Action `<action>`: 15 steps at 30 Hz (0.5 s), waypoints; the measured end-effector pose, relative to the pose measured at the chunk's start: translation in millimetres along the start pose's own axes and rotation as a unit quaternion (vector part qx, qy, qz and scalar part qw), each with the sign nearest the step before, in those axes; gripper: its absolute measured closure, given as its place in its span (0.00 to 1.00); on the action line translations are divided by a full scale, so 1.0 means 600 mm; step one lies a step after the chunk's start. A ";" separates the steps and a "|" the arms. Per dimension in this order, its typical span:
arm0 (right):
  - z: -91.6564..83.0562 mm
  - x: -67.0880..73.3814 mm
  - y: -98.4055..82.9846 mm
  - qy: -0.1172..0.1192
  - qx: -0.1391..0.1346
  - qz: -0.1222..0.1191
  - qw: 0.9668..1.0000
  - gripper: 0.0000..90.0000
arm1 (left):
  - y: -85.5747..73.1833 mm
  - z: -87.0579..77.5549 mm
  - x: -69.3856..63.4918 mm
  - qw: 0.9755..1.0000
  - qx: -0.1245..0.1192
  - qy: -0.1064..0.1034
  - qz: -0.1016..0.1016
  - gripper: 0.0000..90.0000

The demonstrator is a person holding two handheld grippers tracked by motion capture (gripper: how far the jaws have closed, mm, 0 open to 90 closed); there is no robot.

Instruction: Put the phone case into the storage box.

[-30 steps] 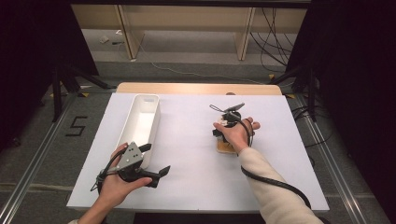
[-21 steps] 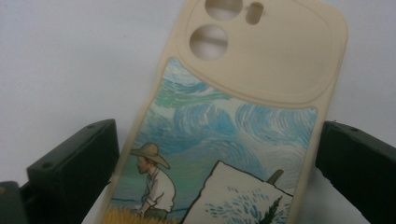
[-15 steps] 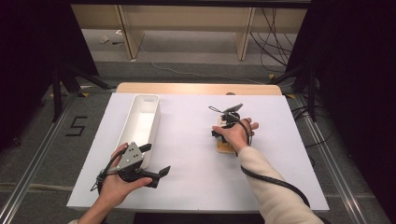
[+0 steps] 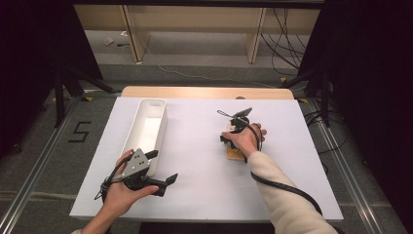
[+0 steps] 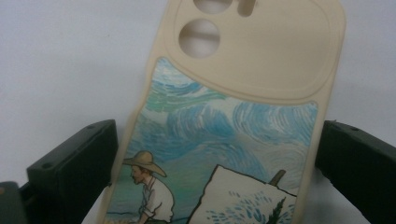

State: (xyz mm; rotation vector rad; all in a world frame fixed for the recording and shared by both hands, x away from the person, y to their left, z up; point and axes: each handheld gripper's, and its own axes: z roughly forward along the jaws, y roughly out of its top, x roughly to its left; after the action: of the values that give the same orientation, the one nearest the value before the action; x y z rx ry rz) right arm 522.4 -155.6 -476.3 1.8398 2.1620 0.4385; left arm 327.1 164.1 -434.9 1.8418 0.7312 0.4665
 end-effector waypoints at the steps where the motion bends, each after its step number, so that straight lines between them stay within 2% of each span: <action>1: 0.000 0.000 0.000 0.000 0.001 0.001 1.000 0.01 | 0.000 0.000 0.000 1.000 0.000 0.000 0.000 0.00; 15: -0.003 0.001 0.002 -0.009 0.002 0.013 1.000 0.06 | 0.000 0.000 0.000 1.000 0.000 0.000 0.001 0.00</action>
State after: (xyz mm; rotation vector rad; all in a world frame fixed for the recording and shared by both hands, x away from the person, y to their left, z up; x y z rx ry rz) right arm 522.5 -154.9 -474.3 1.8683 2.1300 0.4217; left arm 326.9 164.2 -434.8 1.8422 0.7298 0.4680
